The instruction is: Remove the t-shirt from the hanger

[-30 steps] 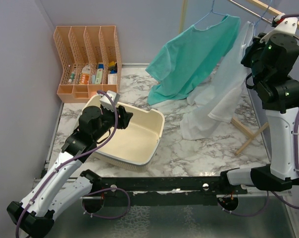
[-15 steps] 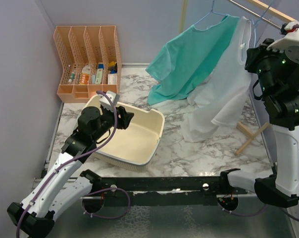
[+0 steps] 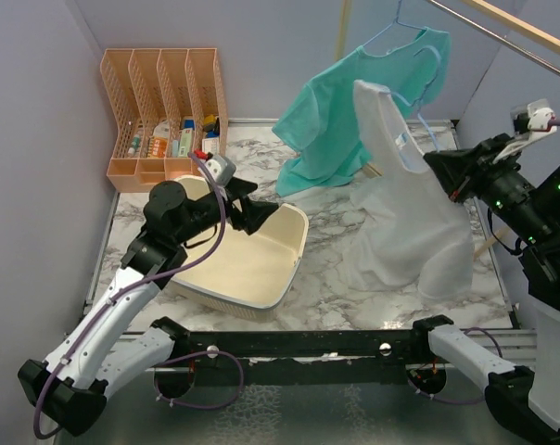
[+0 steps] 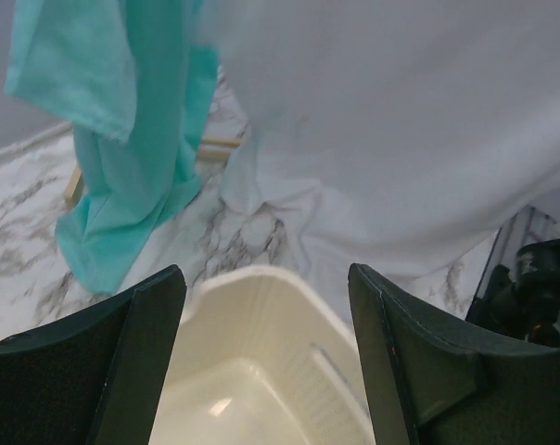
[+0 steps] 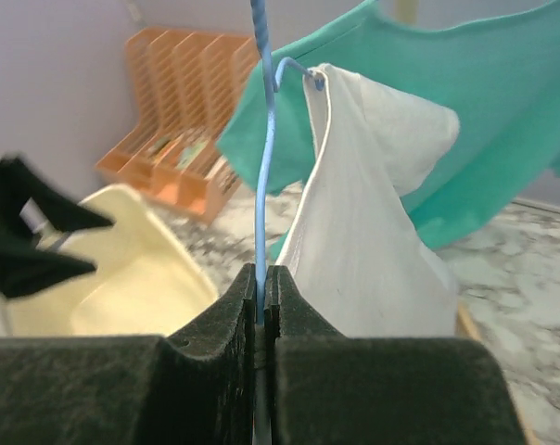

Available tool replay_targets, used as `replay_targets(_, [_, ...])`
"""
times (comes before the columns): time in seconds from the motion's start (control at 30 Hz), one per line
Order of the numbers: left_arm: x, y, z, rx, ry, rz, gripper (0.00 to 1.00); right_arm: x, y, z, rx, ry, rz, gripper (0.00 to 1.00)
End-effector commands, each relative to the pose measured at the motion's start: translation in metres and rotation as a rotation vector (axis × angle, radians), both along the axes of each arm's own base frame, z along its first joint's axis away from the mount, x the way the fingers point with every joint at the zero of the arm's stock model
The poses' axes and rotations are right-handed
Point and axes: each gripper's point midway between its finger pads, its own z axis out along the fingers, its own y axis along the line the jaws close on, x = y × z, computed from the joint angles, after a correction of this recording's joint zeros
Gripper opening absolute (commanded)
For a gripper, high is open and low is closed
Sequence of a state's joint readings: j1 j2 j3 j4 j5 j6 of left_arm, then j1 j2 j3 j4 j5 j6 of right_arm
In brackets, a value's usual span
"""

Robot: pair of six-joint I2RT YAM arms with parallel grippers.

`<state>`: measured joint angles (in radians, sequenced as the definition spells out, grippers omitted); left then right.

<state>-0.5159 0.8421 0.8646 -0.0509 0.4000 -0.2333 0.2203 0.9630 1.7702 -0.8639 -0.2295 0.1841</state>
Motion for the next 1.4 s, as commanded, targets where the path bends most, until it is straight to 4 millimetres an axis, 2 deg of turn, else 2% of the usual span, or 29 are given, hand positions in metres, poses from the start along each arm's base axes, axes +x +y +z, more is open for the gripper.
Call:
replay_targets(0.0, [-0.028,-0.030,0.087,-0.145,-0.191,-0.270,0.75,-0.045,0.044,-0.043,-0.030,0.085,0.343,0.01])
replay_targets(0.13, [-0.047,-0.046,0.126,-0.199,-0.254,-0.454,0.79,-0.071,0.058,-0.079,-0.011,0.162,0.481,0.01])
replay_targets(0.23, [-0.051,-0.054,0.146,-0.243,-0.278,-0.536,0.83,-0.084,0.066,-0.101,0.000,0.212,0.566,0.01])
replay_targets(0.3, [-0.050,-0.062,0.154,-0.268,-0.260,-0.590,0.85,-0.093,0.070,-0.110,0.006,0.224,0.620,0.01])
replay_targets(0.37, [-0.049,-0.074,0.152,-0.267,-0.206,-0.665,0.85,-0.098,0.073,-0.117,0.012,0.234,0.654,0.01])
replay_targets(0.43, [-0.044,-0.091,0.144,-0.256,-0.133,-0.726,0.83,-0.100,0.074,-0.116,0.010,0.225,0.663,0.01])
replay_targets(0.6, [-0.054,-0.117,0.127,-0.251,-0.073,-0.876,0.81,-0.102,0.074,-0.106,0.008,0.184,0.665,0.01])
replay_targets(0.73, [-0.065,-0.122,0.122,-0.254,-0.086,-0.942,0.80,-0.102,0.075,-0.098,0.013,0.159,0.677,0.01])
replay_targets(0.93, [-0.087,-0.124,0.123,-0.293,-0.143,-1.027,0.80,-0.099,0.078,-0.097,0.027,0.159,0.698,0.01])
replay_targets(1.23, [-0.094,-0.138,0.119,-0.368,-0.108,-1.092,0.74,-0.097,0.077,-0.092,0.029,0.154,0.681,0.01])
replay_targets(1.3, [-0.091,-0.141,0.118,-0.376,-0.086,-1.092,0.70,-0.097,0.077,-0.091,0.030,0.154,0.676,0.01])
replay_targets(1.33, [-0.089,-0.143,0.117,-0.376,-0.072,-1.090,0.66,-0.097,0.077,-0.090,0.030,0.153,0.676,0.01])
replay_targets(1.37, [-0.087,-0.145,0.116,-0.375,-0.063,-1.087,0.58,-0.097,0.077,-0.089,0.030,0.149,0.675,0.01])
